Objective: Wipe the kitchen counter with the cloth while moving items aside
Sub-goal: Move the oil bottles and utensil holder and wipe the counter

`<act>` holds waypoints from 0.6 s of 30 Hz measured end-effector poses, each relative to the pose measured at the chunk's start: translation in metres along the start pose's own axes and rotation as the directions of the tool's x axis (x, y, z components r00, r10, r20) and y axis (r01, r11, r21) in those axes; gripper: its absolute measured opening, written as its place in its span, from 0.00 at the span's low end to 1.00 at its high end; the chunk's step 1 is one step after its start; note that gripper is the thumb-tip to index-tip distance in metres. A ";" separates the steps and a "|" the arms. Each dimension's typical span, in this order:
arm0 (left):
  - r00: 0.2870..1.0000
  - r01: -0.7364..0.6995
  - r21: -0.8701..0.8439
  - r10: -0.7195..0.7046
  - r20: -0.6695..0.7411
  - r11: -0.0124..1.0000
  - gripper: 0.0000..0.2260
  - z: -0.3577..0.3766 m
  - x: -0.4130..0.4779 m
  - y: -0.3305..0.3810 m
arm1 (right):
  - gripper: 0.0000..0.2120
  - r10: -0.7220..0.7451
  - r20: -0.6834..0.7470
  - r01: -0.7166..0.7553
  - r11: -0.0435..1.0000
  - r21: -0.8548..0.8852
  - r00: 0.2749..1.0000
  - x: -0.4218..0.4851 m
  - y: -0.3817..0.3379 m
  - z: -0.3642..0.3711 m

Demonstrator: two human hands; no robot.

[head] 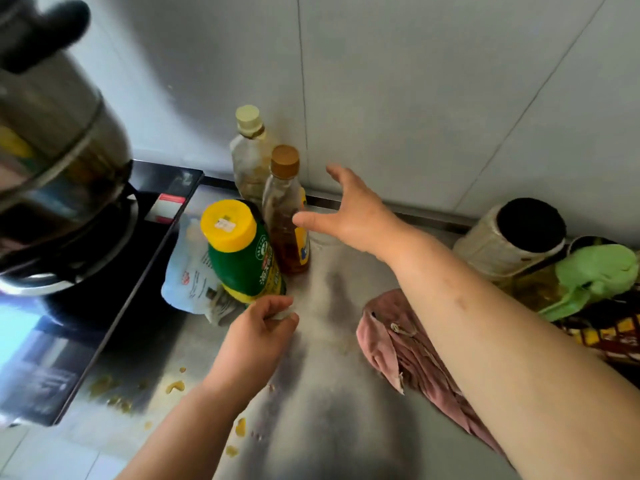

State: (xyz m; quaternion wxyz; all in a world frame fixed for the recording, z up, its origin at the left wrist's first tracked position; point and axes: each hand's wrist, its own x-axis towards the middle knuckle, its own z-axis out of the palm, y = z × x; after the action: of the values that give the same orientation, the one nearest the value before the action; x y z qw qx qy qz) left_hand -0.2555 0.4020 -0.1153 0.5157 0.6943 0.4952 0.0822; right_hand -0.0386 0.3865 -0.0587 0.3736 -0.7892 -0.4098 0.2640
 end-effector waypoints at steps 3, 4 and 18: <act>1.000 0.003 0.043 -0.002 -0.010 0.999 0.07 -0.011 -0.004 -0.007 | 0.41 -0.065 -0.035 0.068 0.993 0.100 0.997 0.015 -0.020 0.019; 1.000 0.008 0.046 -0.007 -0.015 0.999 0.06 -0.016 -0.006 -0.009 | 0.36 -0.085 -0.052 0.090 0.989 0.115 0.995 0.020 -0.025 0.025; 0.998 -0.003 0.119 -0.006 0.070 0.993 0.09 -0.027 -0.016 -0.003 | 0.12 0.034 -0.336 0.048 0.971 0.233 0.941 -0.011 -0.012 0.021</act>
State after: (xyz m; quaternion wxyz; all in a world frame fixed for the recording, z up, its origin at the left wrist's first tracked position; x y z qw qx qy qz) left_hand -0.2818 0.4061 -0.0987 0.4905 0.7260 0.4812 0.0277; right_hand -0.0651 0.3894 -0.0597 0.5310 -0.7708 -0.3080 0.1703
